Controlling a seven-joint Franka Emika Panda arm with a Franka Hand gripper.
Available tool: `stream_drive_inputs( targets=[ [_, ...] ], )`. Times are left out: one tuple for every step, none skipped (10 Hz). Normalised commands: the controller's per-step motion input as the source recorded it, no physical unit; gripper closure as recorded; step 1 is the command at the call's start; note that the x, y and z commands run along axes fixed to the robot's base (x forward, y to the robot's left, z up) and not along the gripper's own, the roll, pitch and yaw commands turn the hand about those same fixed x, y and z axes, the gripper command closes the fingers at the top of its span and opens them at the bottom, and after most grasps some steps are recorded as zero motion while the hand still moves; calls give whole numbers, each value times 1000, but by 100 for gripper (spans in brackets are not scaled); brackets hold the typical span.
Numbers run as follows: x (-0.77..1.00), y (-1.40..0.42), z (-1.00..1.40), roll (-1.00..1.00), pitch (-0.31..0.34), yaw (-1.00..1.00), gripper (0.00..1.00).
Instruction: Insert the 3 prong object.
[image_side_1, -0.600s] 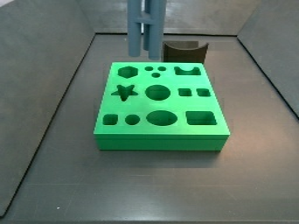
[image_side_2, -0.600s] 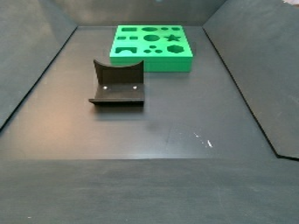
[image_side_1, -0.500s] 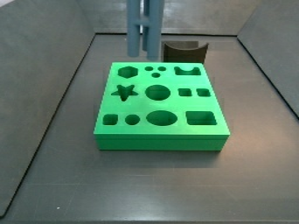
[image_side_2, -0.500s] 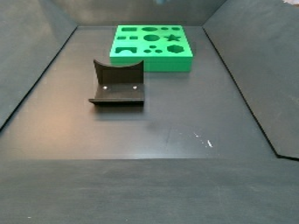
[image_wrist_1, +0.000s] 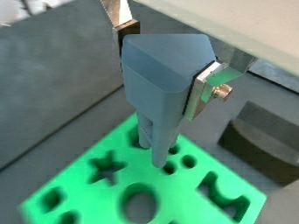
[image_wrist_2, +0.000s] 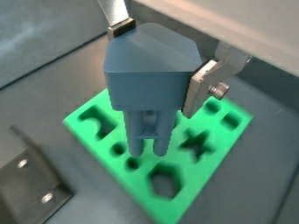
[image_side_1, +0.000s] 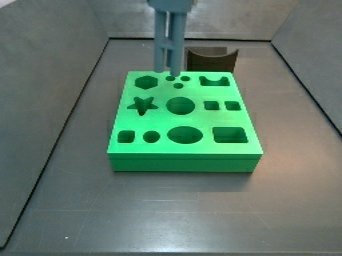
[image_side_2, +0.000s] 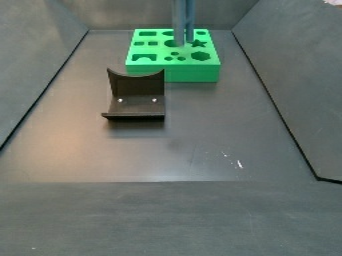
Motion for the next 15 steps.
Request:
stream_drive_inputs(
  targets=[
    [517, 323, -80, 0, 0, -697, 100],
    [471, 289, -66, 0, 0, -743, 100],
    [246, 171, 0, 0, 0, -874, 100],
    [109, 23, 0, -6, 0, -980, 100],
    [0, 0, -17, -11, 0, -1000, 100],
    [0, 0, -83, -30, -17, -1000, 100],
    [0, -66, -74, -170, -151, -946, 100],
    [0, -71, -111, -167, -167, -943, 100],
    [-97, -189, -277, -73, -13, -794, 100],
    [-194, -223, -346, -23, -11, -557, 100],
    [-137, -137, -329, 0, -10, -389, 100],
    [-20, 0, -189, 0, 0, -306, 100],
    [-103, 209, -74, 0, 0, -243, 100],
    [-69, 171, -109, -1, 0, -417, 100],
    [-17, 140, -151, 0, 0, -454, 100]
  ],
)
